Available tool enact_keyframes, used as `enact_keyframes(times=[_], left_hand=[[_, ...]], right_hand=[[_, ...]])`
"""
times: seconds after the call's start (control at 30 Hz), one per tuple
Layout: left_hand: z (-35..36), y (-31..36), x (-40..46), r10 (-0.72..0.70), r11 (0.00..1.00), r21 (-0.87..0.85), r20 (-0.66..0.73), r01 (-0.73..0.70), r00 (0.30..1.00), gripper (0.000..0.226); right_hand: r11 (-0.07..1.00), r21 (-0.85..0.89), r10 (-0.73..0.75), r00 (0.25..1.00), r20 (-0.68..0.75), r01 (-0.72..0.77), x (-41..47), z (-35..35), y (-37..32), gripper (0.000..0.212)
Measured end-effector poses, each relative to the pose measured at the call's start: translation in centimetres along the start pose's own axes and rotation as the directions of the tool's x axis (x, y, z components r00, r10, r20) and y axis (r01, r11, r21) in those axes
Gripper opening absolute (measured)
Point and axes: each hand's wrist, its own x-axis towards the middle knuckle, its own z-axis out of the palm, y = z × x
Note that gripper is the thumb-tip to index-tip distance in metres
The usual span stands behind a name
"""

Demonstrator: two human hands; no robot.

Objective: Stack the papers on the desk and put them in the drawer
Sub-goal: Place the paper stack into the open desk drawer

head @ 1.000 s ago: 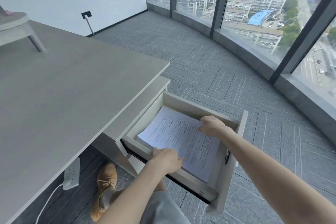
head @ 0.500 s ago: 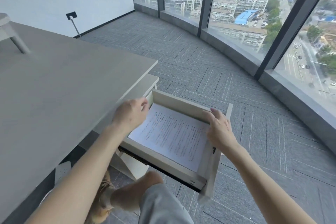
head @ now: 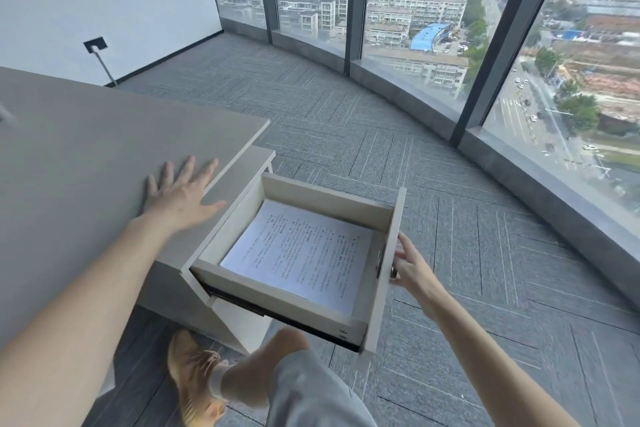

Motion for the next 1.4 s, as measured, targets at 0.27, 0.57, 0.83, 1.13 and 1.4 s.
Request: enact_keyframes(times=[0.27, 0.57, 0.83, 1.13, 1.4], left_hand=[[-0.1, -0.4, 0.6, 0.049, 0.998, -0.025, -0.02, -0.05, 0.999, 0.083], [0.2, -0.4, 0.9, 0.035, 0.997, -0.068, -0.057, -0.039, 0.998, 0.067], [0.5, -0.6, 1.2, 0.053, 0.992, -0.106, -0.095, -0.063, 0.994, 0.06], [0.5, -0.5, 1.3, 0.055, 0.99, -0.122, -0.122, -0.069, 0.991, 0.06], [0.6, -0.3, 1.3, 0.045, 0.99, -0.124, -0.13, -0.061, 0.991, 0.06]], right_hand=[[1.0, 0.018, -0.026, 0.993, 0.116, 0.024, 1.8, 4.3, -2.0, 0.073], [0.996, 0.09, -0.018, 0.977, 0.214, -0.001, 5.2, 12.0, -4.4, 0.063], [0.996, 0.082, 0.016, 0.953, 0.301, -0.043, 7.7, 17.6, -7.1, 0.076], [0.991, 0.113, 0.022, 0.934, 0.357, -0.066, 9.9, 22.4, -9.6, 0.08], [0.994, 0.1, 0.01, 0.939, 0.343, -0.047, 11.2, 24.7, -10.5, 0.083]])
